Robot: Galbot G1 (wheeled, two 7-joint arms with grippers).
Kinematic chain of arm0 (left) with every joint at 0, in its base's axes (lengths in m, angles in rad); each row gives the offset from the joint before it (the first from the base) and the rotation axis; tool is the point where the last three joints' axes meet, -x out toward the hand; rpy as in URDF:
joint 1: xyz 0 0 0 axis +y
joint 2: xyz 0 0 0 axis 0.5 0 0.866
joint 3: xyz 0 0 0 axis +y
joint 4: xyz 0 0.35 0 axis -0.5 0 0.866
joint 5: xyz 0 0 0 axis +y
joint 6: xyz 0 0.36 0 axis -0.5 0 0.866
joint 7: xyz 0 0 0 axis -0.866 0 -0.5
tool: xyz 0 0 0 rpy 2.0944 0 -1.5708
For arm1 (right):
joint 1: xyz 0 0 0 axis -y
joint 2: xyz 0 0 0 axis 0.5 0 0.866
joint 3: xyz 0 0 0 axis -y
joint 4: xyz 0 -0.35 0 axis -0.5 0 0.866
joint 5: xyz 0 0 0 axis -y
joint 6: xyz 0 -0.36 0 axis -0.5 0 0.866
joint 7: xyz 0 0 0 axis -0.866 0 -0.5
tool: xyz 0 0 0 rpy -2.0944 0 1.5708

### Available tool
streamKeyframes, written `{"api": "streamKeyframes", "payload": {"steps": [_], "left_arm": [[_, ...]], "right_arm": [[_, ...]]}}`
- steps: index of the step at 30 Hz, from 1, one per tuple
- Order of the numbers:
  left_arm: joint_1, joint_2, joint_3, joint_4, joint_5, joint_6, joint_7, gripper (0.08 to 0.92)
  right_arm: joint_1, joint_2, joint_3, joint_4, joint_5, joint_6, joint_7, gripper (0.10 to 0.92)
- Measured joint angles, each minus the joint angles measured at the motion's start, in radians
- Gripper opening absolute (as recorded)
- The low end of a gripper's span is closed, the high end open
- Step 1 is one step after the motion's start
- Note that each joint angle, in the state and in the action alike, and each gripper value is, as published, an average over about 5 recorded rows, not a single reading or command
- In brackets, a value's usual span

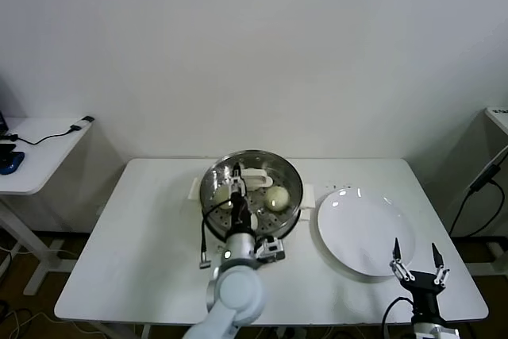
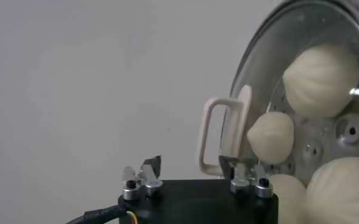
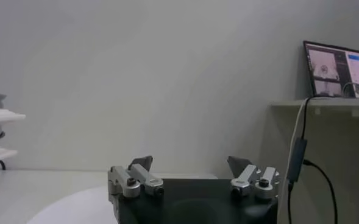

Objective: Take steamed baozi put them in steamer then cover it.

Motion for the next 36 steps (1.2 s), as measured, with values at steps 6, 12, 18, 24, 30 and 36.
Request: {"api": "streamKeyframes", "payload": {"steps": [6, 12, 18, 24, 30, 36], "left_arm": [[0.047, 0.052, -0.03, -0.113, -0.175, -0.061, -0.04, 0.804], [0.114, 0.096, -0.136, -0.217, -0.524, -0.222, -0.14, 0.822], [0.186, 0.131, -0.334, -0.256, -0.924, -0.393, -0.18, 0.823], [0.264, 0.179, -0.508, -0.192, -1.299, -0.555, -0.187, 0.823], [0.327, 0.205, -0.59, -0.055, -1.516, -0.711, -0.188, 0.823], [0.367, 0.21, -0.618, 0.066, -1.618, -0.835, -0.19, 0.823]], "right_arm": [[-0.002, -0.001, -0.012, -0.003, 0.02, 0.009, -0.001, 0.823], [-0.009, -0.004, -0.022, -0.003, 0.038, 0.02, -0.019, 0.823], [-0.009, -0.005, -0.032, -0.003, 0.041, 0.019, -0.041, 0.823], [-0.005, -0.011, -0.041, -0.002, 0.041, 0.014, -0.054, 0.823], [-0.002, -0.018, -0.047, -0.002, 0.049, -0.015, -0.059, 0.823], [-0.007, -0.026, -0.061, 0.003, 0.069, -0.06, -0.08, 0.823]]}}
